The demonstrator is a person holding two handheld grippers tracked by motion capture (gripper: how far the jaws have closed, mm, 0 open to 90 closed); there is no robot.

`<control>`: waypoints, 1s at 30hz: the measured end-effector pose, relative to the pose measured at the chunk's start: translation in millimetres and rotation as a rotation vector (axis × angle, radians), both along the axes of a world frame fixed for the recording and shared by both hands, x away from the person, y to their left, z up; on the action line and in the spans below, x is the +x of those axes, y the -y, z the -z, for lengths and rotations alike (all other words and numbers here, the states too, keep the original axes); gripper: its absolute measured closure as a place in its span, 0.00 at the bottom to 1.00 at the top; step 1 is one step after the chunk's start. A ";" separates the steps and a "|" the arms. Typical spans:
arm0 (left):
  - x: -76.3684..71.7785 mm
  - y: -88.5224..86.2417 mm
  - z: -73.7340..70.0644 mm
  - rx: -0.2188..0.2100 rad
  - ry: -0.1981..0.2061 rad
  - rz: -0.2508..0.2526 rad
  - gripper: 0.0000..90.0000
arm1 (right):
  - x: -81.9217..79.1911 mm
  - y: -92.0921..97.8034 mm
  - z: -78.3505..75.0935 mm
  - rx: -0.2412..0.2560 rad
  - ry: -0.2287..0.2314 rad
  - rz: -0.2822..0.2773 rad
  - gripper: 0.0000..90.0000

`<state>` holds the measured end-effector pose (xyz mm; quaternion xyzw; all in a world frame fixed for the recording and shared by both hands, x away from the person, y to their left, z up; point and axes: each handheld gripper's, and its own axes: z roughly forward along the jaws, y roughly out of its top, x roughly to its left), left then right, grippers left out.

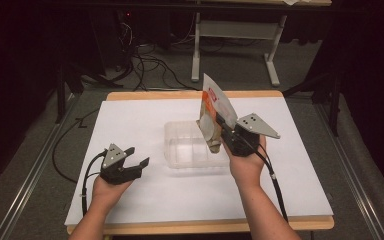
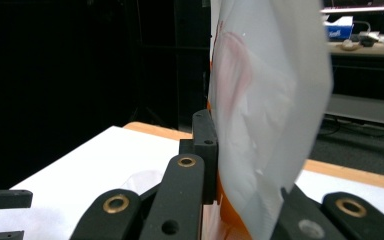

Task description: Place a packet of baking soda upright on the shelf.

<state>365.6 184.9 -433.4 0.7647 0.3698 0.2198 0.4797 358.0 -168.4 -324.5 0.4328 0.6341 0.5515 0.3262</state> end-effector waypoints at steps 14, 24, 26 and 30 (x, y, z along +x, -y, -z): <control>-0.4 -1.3 -1.4 -0.015 -0.004 0.005 0.36 | 19.1 -25.5 28.6 -0.040 -0.060 0.028 1.00; 0.1 1.0 -0.1 -0.010 -0.010 0.014 0.36 | 26.9 -31.0 36.7 -0.051 -0.077 0.058 1.00; -0.4 0.7 -0.5 -0.006 -0.008 0.016 0.36 | 28.6 -31.5 38.1 -0.055 -0.076 0.056 1.00; -0.9 1.0 -0.7 -0.008 -0.007 0.018 0.36 | 29.7 -34.8 40.9 -0.062 -0.083 0.058 1.00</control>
